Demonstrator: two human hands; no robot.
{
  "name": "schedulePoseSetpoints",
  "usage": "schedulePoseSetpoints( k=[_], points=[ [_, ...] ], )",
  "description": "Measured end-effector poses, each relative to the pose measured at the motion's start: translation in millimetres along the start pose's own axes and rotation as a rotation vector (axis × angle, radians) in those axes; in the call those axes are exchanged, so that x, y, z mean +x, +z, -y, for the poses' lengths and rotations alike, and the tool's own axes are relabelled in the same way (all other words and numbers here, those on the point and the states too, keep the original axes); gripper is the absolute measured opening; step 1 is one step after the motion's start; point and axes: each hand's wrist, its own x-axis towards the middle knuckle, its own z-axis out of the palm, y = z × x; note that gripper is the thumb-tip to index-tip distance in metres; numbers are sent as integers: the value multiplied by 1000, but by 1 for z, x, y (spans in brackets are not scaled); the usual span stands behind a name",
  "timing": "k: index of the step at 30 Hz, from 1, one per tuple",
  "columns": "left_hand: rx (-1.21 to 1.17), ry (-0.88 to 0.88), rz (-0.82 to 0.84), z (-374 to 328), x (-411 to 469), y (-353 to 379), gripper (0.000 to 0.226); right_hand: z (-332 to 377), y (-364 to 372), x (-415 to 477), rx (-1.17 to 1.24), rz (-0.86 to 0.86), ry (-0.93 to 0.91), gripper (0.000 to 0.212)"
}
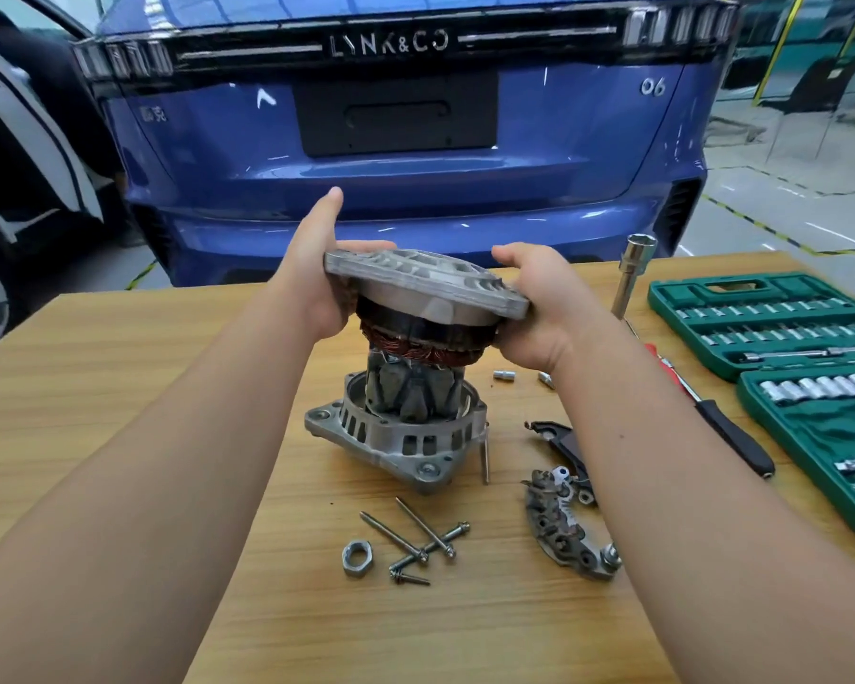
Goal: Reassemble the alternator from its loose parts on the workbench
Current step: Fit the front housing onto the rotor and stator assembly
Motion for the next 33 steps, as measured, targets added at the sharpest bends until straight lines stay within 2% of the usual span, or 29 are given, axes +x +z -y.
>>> schedulePoseSetpoints(
  k=[8,17,23,29,33],
  points=[
    [-14,-96,2,3,20,-8,82,2,11,7,-44,-44,7,55],
    [-13,-147,62,12,33,-19,78,-3,6,9,-88,-26,54,54],
    [7,-100,-23,16,33,-21,80,-13,11,12,-105,-80,17,56],
    [25,40,36,27,-10,-40,54,-32,13,-14,-230,11,-73,39],
    [-125,188,97,61,-59,-59,43,-57,8,-42,-257,56,-213,29]
  ],
)
